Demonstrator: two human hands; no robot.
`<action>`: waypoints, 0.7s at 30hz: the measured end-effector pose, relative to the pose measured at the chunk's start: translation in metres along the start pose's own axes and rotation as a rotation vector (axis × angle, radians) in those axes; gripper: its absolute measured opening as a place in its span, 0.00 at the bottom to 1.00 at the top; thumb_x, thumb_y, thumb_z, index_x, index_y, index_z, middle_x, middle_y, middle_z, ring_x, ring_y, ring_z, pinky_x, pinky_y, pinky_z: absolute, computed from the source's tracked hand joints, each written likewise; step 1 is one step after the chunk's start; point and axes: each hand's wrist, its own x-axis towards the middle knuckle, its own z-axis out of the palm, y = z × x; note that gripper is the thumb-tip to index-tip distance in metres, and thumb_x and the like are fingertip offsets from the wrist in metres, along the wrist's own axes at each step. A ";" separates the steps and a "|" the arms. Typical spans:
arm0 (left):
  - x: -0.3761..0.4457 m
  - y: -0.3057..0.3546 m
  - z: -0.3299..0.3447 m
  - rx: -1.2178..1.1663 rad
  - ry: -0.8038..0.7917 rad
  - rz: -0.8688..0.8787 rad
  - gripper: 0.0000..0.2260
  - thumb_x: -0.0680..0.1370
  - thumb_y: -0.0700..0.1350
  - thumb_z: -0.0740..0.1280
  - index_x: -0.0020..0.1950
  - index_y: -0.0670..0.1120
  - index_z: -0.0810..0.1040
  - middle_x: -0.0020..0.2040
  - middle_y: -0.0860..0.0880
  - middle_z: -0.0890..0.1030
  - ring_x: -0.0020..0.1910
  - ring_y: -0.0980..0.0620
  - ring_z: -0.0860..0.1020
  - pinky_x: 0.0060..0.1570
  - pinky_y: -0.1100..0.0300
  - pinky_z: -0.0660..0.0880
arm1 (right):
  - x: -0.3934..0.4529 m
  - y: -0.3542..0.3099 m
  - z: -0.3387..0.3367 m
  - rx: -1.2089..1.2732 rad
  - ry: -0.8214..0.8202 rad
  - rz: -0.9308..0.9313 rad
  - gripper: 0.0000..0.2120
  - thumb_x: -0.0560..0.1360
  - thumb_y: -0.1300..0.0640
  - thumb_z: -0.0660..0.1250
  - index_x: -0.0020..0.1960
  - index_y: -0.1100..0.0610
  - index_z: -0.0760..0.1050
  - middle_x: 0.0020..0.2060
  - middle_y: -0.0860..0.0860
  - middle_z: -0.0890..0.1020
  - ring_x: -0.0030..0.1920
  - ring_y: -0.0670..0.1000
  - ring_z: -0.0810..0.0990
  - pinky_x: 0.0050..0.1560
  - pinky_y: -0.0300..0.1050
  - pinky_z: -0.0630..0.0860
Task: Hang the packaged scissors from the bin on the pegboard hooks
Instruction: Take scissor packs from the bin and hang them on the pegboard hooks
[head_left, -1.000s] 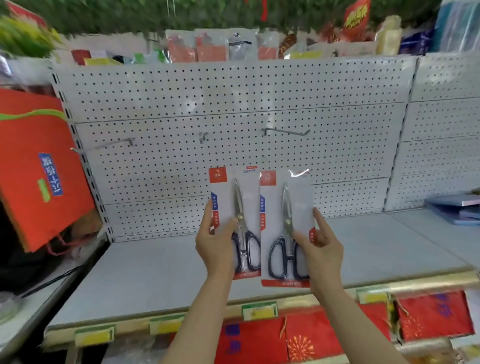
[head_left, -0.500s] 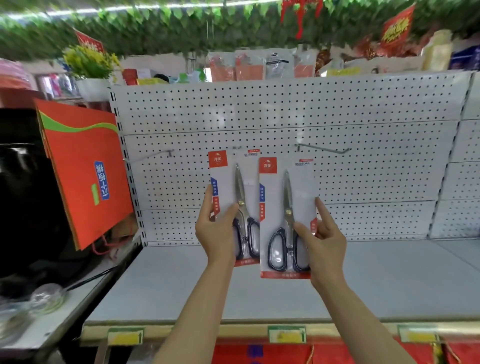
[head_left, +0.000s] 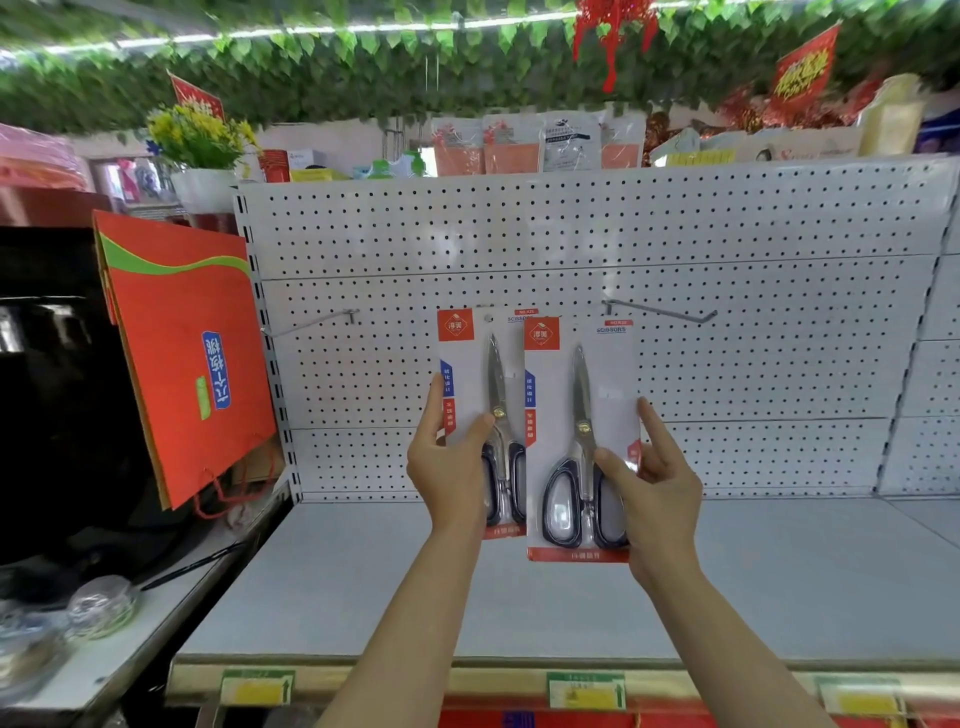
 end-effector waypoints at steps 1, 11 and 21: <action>0.000 -0.001 0.000 0.000 0.003 -0.002 0.30 0.71 0.32 0.75 0.70 0.52 0.75 0.57 0.62 0.81 0.52 0.65 0.81 0.51 0.69 0.78 | 0.000 0.000 0.000 0.007 -0.012 0.002 0.31 0.69 0.65 0.75 0.64 0.40 0.75 0.59 0.53 0.82 0.60 0.53 0.80 0.62 0.53 0.77; 0.012 -0.022 -0.001 0.073 0.015 -0.028 0.30 0.70 0.36 0.76 0.68 0.57 0.76 0.59 0.60 0.81 0.54 0.66 0.80 0.52 0.70 0.76 | -0.002 -0.006 0.009 0.023 -0.040 0.023 0.31 0.69 0.66 0.75 0.68 0.44 0.73 0.57 0.51 0.82 0.55 0.50 0.82 0.57 0.46 0.79; 0.033 -0.050 0.006 0.429 0.073 0.078 0.29 0.74 0.47 0.73 0.72 0.65 0.69 0.52 0.54 0.77 0.48 0.56 0.78 0.39 0.68 0.70 | -0.004 0.002 0.020 -0.014 -0.058 0.022 0.31 0.69 0.65 0.75 0.67 0.42 0.74 0.49 0.47 0.81 0.47 0.45 0.80 0.53 0.39 0.80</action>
